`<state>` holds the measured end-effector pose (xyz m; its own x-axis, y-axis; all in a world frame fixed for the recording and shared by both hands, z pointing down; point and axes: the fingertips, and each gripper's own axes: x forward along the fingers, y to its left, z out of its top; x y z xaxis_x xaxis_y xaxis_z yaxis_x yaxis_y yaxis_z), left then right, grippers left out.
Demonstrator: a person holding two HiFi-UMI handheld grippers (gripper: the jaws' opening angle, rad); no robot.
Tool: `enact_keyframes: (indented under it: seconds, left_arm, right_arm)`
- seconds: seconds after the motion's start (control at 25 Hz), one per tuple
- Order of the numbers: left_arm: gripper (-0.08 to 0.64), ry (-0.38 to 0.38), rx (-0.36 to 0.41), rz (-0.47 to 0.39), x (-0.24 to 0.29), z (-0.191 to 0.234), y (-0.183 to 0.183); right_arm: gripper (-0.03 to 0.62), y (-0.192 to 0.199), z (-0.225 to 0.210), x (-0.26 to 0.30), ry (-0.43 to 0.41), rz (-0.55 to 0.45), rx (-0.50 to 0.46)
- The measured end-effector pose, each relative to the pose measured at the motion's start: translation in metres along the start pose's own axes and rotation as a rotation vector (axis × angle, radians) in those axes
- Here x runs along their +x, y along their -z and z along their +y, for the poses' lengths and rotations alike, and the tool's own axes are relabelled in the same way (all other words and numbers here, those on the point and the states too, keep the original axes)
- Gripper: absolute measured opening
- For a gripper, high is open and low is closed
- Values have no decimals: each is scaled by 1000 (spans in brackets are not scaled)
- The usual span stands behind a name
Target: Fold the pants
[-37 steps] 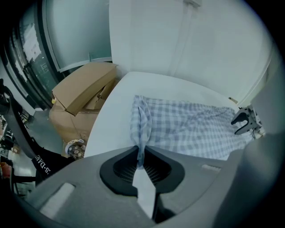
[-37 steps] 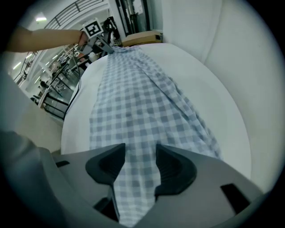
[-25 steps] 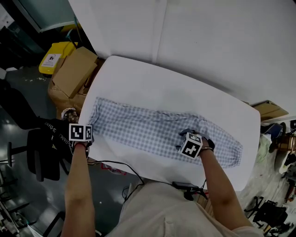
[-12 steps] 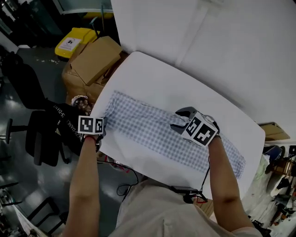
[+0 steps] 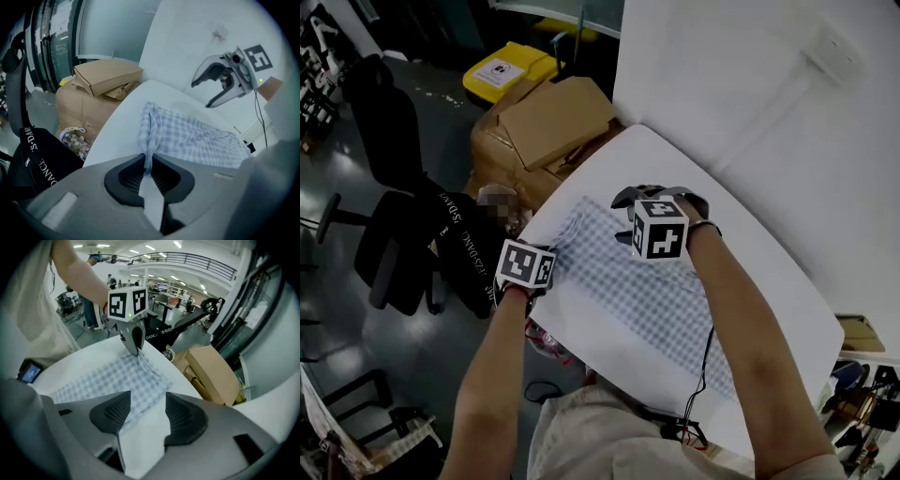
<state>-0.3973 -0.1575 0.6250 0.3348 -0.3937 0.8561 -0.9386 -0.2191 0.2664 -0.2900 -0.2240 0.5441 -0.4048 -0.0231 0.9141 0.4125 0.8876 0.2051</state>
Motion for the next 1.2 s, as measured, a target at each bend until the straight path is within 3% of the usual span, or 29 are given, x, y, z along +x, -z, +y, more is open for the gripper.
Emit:
enact_keyframes:
  seconds: [0.24, 0.48, 0.6, 0.76, 0.84, 0.92, 1.04, 1.2]
  left_arm:
    - [34, -7, 24, -16, -2, 1, 3]
    - [34, 15, 24, -19, 0, -1, 6]
    - [34, 11, 37, -11, 2, 0, 8]
    - [34, 21, 47, -19, 4, -1, 5]
    - [35, 40, 21, -40, 4, 1, 0]
    - [35, 69, -29, -59, 6, 3, -2]
    - [61, 107, -101, -79, 8, 6, -2]
    - [64, 118, -123, -76, 7, 6, -3]
  right_arm:
    - [239, -22, -35, 63, -30, 87, -216]
    - [225, -26, -47, 102, -108, 143, -297]
    - [179, -28, -51, 115, -142, 156, -307]
    - [172, -25, -51, 121, -222, 170, -283]
    - [87, -21, -52, 121, -261, 168, -250]
    - [58, -19, -51, 122, -277, 152, -219]
    - [47, -18, -53, 121, -274, 135, -191]
    - [74, -17, -59, 119, -241, 119, -165]
